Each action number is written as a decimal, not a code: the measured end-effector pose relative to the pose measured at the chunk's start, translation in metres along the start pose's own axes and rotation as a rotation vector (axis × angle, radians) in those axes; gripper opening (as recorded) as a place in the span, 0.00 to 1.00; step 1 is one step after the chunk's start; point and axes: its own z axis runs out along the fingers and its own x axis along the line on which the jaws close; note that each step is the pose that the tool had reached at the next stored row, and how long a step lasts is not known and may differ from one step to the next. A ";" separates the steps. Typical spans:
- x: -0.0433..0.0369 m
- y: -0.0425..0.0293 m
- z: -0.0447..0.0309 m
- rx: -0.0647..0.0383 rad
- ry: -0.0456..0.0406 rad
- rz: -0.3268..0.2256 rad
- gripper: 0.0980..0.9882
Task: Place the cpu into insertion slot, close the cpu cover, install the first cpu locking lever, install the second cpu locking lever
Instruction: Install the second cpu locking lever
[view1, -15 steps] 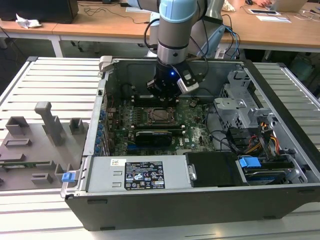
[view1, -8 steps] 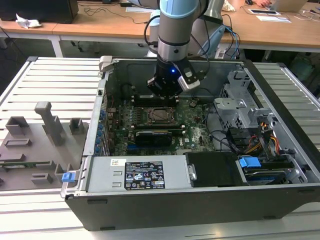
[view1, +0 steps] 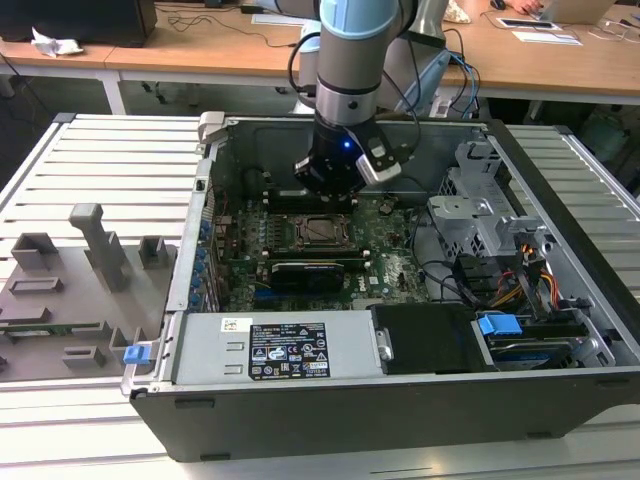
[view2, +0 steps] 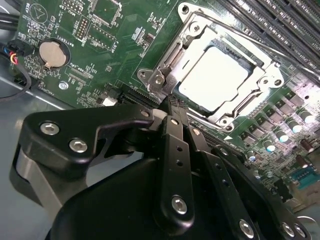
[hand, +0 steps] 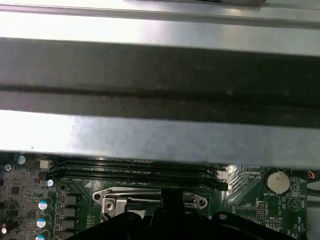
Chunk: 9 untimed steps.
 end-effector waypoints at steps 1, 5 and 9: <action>0.0001 -0.0016 -0.0001 0.000 0.0000 0.000 0.01; 0.0003 -0.0071 -0.0005 0.000 0.0000 0.000 0.01; 0.0004 -0.0082 -0.0018 0.000 0.0001 0.000 0.01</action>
